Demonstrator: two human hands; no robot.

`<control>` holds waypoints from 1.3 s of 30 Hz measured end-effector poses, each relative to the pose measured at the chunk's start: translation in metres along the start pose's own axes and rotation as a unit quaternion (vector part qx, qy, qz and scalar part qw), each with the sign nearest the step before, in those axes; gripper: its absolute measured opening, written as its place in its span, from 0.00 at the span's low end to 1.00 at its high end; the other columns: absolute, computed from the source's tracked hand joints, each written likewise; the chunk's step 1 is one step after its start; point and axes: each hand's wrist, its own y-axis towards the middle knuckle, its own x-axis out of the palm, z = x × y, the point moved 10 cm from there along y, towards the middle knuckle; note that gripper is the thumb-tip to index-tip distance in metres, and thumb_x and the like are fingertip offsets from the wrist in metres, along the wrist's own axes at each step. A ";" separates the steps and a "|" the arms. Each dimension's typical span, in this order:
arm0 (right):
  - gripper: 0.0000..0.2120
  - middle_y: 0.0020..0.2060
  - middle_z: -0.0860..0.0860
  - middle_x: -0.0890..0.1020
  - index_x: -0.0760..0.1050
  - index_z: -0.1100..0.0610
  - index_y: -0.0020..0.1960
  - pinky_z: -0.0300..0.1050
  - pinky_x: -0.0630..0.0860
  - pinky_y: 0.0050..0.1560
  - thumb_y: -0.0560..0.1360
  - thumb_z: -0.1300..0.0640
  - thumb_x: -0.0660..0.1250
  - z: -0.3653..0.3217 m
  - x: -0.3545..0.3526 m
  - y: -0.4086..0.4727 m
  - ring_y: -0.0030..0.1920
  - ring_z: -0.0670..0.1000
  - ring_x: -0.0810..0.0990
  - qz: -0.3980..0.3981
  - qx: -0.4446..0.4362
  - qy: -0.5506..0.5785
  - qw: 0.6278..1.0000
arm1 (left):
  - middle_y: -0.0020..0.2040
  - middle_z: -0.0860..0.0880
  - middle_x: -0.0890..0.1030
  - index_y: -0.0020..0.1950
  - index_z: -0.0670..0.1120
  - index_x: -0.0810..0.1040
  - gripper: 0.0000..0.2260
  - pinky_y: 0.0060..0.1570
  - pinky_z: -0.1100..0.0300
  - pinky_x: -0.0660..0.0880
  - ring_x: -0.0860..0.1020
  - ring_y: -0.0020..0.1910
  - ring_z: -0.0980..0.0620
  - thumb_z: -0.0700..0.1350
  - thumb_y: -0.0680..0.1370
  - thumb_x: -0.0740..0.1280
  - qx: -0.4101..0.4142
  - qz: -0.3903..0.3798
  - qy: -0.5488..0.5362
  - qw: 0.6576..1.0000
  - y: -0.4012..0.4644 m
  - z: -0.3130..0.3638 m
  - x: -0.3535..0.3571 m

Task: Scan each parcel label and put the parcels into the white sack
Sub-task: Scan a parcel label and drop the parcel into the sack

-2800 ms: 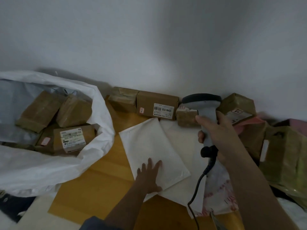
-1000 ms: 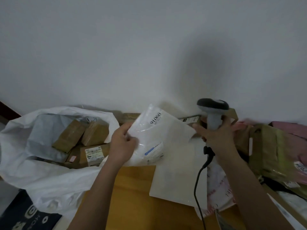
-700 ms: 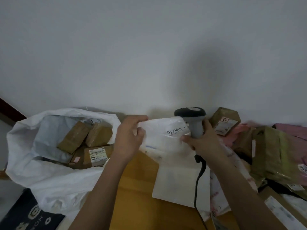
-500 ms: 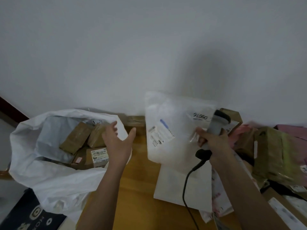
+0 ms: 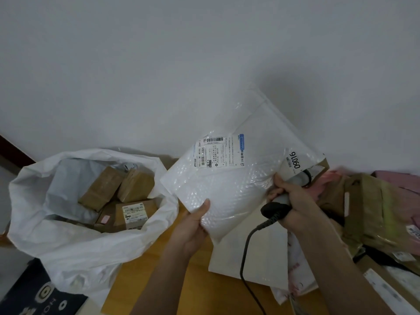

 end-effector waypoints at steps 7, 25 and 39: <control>0.35 0.35 0.53 0.75 0.66 0.62 0.68 0.38 0.76 0.28 0.67 0.51 0.76 -0.054 -0.059 -0.003 0.27 0.47 0.75 0.212 -0.185 -0.202 0.938 | 0.50 0.43 0.82 0.60 0.39 0.77 0.13 0.43 0.54 0.79 0.81 0.49 0.44 0.40 0.76 0.71 0.160 0.224 0.212 0.938 -0.019 0.084 -0.050; 0.20 0.28 0.54 0.77 0.70 0.65 0.59 0.40 0.72 0.23 0.71 0.67 0.74 -0.017 0.014 -0.018 0.20 0.46 0.71 0.023 -0.206 -0.428 0.880 | 0.71 0.46 0.67 0.75 0.49 0.63 0.41 0.66 0.48 0.69 0.66 0.71 0.46 0.54 0.67 0.79 0.341 0.258 0.524 0.736 -0.059 0.166 -0.001; 0.22 0.28 0.52 0.75 0.71 0.64 0.61 0.41 0.71 0.25 0.73 0.57 0.74 -0.031 0.016 -0.009 0.22 0.47 0.71 0.043 -0.192 -0.320 0.927 | 0.55 0.48 0.85 0.63 0.48 0.77 0.15 0.51 0.46 0.81 0.83 0.53 0.46 0.45 0.76 0.70 0.113 0.015 0.299 0.947 -0.019 0.030 -0.034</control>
